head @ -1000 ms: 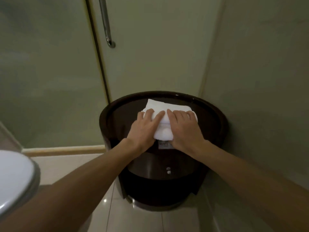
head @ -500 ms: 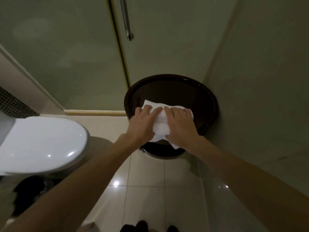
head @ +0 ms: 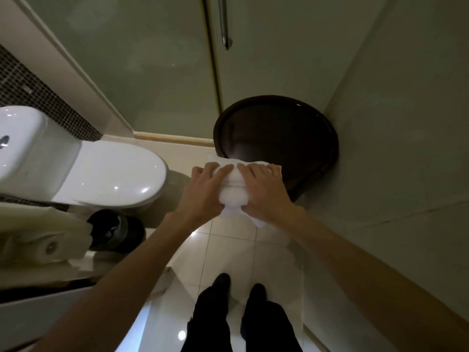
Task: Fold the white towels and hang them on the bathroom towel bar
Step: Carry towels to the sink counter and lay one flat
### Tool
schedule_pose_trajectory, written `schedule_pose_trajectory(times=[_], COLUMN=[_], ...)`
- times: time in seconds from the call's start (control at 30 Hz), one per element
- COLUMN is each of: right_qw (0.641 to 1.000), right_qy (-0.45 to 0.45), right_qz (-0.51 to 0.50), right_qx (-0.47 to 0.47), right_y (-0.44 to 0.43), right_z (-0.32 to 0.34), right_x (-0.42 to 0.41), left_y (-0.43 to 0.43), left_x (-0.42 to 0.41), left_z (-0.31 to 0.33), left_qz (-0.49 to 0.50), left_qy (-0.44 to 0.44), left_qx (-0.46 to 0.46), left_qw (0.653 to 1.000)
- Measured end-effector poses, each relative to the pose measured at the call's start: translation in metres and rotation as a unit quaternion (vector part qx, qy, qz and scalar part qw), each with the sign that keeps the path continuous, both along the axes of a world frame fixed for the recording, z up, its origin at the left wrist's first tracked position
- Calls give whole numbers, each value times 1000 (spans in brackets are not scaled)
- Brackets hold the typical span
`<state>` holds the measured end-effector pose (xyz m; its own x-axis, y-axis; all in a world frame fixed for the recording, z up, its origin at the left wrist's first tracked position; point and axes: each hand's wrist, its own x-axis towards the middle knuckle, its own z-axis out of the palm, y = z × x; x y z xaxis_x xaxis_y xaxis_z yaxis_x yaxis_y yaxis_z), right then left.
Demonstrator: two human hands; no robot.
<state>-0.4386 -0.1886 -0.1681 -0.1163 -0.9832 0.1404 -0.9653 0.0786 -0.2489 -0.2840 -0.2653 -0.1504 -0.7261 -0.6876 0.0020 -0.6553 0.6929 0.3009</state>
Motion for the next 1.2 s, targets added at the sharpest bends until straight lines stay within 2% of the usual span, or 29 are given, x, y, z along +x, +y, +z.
schedule_pose_trajectory(times=[0.17, 0.33, 0.53, 0.8, 1.2], right_qw=[998, 989, 968, 944, 874], right_qy=[25, 50, 79, 91, 98], right_qz=[54, 136, 237, 312, 474], right_qx=[36, 18, 17, 51, 53], right_y=[-5, -30, -86, -174, -259], right_z=[14, 25, 43, 69, 83], right_x=[18, 31, 53, 92, 160], left_y=[13, 13, -17, -73, -103], left_x=[27, 54, 85, 118, 175], left_z=[19, 31, 30, 41, 44], left_qz=[33, 106, 188, 275, 431], left_qy=[25, 47, 69, 93, 83], left_qx=[16, 30, 44, 37, 26], left_qw=[999, 993, 979, 956, 898])
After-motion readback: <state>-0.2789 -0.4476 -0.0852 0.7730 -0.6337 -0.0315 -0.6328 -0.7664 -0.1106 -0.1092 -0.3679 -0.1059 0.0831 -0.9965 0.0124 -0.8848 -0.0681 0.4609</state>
